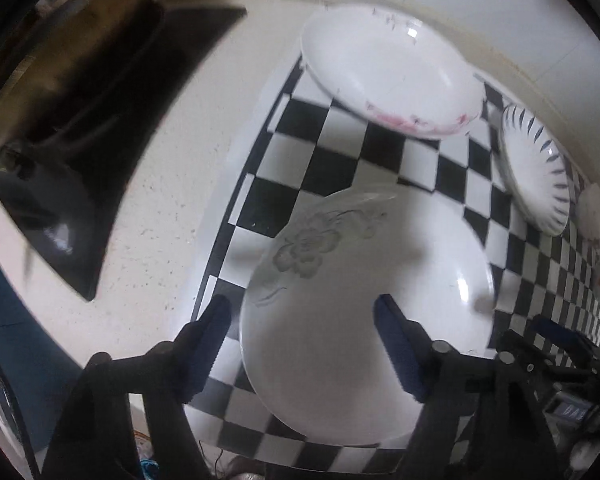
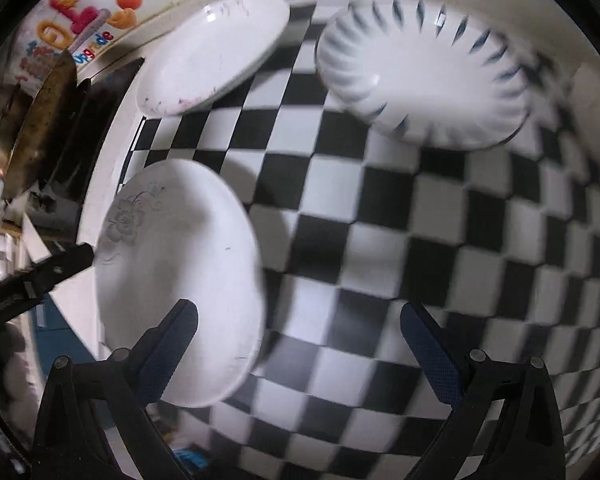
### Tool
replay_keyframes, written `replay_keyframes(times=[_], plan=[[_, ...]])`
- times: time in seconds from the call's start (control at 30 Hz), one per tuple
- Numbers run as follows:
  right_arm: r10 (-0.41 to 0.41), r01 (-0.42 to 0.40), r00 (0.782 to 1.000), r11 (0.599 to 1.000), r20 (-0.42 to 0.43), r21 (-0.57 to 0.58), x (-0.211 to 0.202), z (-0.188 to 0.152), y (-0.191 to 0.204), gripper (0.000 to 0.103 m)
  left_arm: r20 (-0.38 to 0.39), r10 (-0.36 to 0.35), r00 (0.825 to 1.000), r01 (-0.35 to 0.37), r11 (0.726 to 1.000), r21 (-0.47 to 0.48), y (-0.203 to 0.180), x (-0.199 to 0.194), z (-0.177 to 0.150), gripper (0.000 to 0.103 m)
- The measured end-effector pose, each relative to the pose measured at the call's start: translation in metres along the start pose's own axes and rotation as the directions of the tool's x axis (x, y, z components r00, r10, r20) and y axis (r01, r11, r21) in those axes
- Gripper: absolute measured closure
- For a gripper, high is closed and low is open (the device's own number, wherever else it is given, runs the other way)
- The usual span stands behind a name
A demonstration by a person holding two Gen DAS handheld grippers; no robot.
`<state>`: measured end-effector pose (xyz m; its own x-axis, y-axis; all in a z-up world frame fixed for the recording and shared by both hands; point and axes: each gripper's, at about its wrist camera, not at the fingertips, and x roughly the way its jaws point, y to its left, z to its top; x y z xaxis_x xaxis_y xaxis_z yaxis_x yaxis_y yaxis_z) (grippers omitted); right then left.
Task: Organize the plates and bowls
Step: 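Reach the right gripper to the grey-flower plate and grasp its rim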
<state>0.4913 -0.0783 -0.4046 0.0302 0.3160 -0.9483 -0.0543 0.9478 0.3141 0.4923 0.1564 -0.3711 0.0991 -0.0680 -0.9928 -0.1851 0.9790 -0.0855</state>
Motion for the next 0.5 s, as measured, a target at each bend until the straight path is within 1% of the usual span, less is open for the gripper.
replay_keyframes(times=[0.03,0.1,0.13,0.2,0.23,0.33,0.37,0.4,0.43,0.47,0.5], plan=[[0.017,-0.017,1.000,1.000,-0.019,0.018,0.006,0.001,0.001,0.002,-0.017,-0.016,1.000,0.016,1.000,0.004,0.003,0.005,0.002,0.033],[0.031,-0.030,0.999,0.999,-0.044,0.037,0.014,0.002,0.004,0.004,-0.061,-0.045,0.997,0.046,0.999,0.018,0.010,0.018,0.006,0.038],[0.038,-0.036,0.998,0.998,-0.055,0.048,0.018,0.002,0.006,0.005,-0.076,-0.052,0.996,0.054,0.998,0.024,0.012,0.023,0.007,0.039],[0.051,-0.046,0.996,0.996,-0.073,0.070,0.023,0.002,0.008,0.005,-0.108,-0.056,0.993,0.062,0.997,0.051,0.013,0.033,0.010,0.046],[0.056,-0.050,0.995,0.996,-0.083,0.080,0.026,0.002,0.010,0.005,-0.119,-0.063,0.991,0.071,0.996,0.058,0.013,0.037,0.010,0.047],[0.074,-0.063,0.992,0.992,-0.101,0.106,0.031,0.002,0.015,0.006,-0.148,-0.085,0.985,0.098,0.992,0.082,0.013,0.047,0.015,0.057],[0.079,-0.067,0.991,0.991,-0.106,0.115,0.037,0.003,0.014,0.010,-0.154,-0.091,0.984,0.106,0.990,0.090,0.012,0.049,0.016,0.063],[0.081,-0.067,0.990,0.990,-0.115,0.125,0.041,0.004,0.015,0.013,-0.158,-0.094,0.983,0.110,0.989,0.096,0.010,0.052,0.017,0.066],[0.074,-0.057,0.989,0.989,-0.125,0.133,0.043,0.003,0.017,0.016,-0.157,-0.096,0.983,0.113,0.989,0.099,0.010,0.052,0.017,0.067],[0.059,-0.043,0.991,0.991,-0.118,0.127,0.043,0.003,0.018,0.021,-0.155,-0.103,0.983,0.120,0.987,0.103,0.009,0.053,0.018,0.069],[0.046,-0.032,0.992,0.992,-0.120,0.121,0.043,0.003,0.020,0.023,-0.153,-0.106,0.982,0.123,0.987,0.104,0.009,0.053,0.018,0.070]])
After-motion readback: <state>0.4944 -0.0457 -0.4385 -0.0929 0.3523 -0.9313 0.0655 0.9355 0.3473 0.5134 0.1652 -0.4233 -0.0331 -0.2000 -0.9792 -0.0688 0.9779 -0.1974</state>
